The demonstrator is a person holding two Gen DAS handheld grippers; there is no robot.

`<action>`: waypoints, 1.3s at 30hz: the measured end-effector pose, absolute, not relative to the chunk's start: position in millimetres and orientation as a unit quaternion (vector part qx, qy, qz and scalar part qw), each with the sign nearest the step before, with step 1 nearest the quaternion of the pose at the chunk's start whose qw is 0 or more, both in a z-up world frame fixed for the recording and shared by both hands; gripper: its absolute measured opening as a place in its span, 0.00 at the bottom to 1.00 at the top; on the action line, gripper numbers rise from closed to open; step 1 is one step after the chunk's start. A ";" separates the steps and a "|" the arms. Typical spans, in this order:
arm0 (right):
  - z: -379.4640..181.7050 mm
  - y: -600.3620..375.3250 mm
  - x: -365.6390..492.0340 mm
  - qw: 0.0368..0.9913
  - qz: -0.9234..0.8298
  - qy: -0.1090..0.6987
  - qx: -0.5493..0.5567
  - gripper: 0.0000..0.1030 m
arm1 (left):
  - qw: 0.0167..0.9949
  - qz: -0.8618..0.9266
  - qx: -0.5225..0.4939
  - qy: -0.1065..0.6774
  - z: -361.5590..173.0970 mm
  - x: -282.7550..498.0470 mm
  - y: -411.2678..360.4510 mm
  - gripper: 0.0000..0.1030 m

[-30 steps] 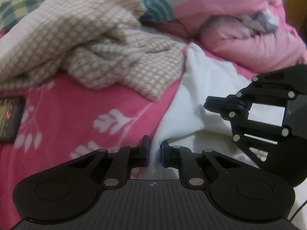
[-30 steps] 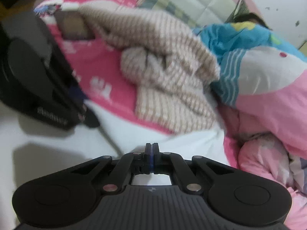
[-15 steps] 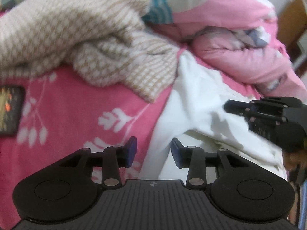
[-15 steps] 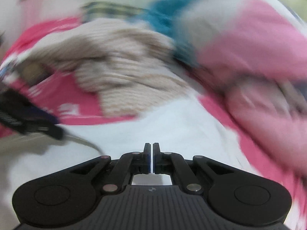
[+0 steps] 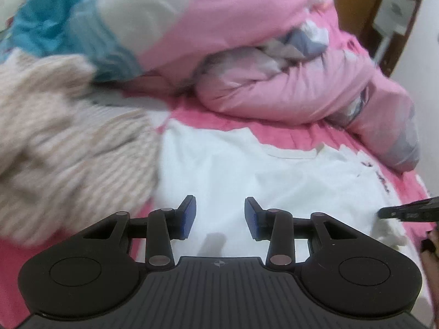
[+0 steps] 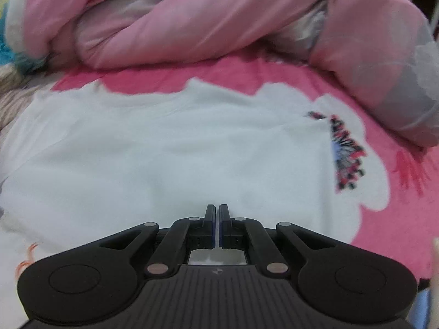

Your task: Fold clothes

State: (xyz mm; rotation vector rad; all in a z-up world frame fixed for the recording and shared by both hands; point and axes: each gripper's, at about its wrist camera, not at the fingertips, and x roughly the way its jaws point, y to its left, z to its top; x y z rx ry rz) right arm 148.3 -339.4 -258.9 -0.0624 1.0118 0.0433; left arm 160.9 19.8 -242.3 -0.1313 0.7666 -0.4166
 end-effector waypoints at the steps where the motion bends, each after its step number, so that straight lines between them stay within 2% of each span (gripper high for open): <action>1: -259.9 -348.2 151.1 0.876 0.010 0.482 -0.021 0.02 | 0.906 -0.192 -0.059 0.373 -246.6 167.1 13.2 0.37; 3: -263.1 -366.7 155.8 0.876 -0.010 0.482 0.012 0.09 | 0.909 -0.167 -0.049 0.380 -256.3 181.8 2.1 0.37; 5: -267.4 -385.7 159.7 0.873 -0.031 0.483 0.055 0.31 | 0.911 -0.140 -0.034 0.386 -263.7 193.6 -3.8 0.37; 12: -280.2 -414.7 162.5 0.868 -0.005 0.489 0.089 0.34 | 0.919 -0.062 -0.018 0.389 -274.9 208.1 -1.1 0.36; 15: -277.8 -412.8 161.5 0.871 0.017 0.486 0.073 0.27 | 0.922 -0.048 -0.015 0.383 -275.2 208.6 -1.9 0.36; 18: -270.7 -412.1 159.0 0.876 0.025 0.478 0.062 0.26 | 0.927 -0.034 -0.016 0.373 -273.7 208.7 -3.6 0.36; 21: -270.3 -414.6 157.2 0.871 0.028 0.487 0.065 0.31 | 0.930 -0.021 -0.013 0.368 -275.2 211.6 -4.6 0.35; 23: -271.5 -416.8 156.2 0.865 0.032 0.495 0.072 0.50 | 0.931 -0.014 -0.005 0.364 -277.9 213.7 -6.0 0.34; 24: -272.3 -417.8 155.7 0.863 0.034 0.499 0.075 0.52 | 0.932 -0.011 -0.001 0.361 -279.0 214.2 -6.8 0.34; 28: -277.9 -418.5 150.3 0.856 0.050 0.509 0.080 0.50 | 0.936 0.001 0.011 0.351 -282.0 215.2 -10.1 0.34; 30: -278.6 -416.6 147.6 0.854 0.062 0.511 0.072 0.41 | 0.937 0.009 0.014 0.348 -283.1 216.0 -11.3 0.34; 31: -278.9 -414.7 146.4 0.854 0.065 0.512 0.060 0.28 | 0.938 0.012 0.015 0.347 -283.5 216.6 -12.0 0.34; 32: -279.0 -412.8 145.1 0.855 0.066 0.512 0.047 0.07 | 0.938 0.016 0.017 0.346 -283.9 217.1 -12.7 0.34; 39: -257.8 -412.4 137.8 0.895 0.039 0.445 -0.003 0.04 | 0.939 0.034 0.033 0.341 -282.3 217.6 -15.2 0.31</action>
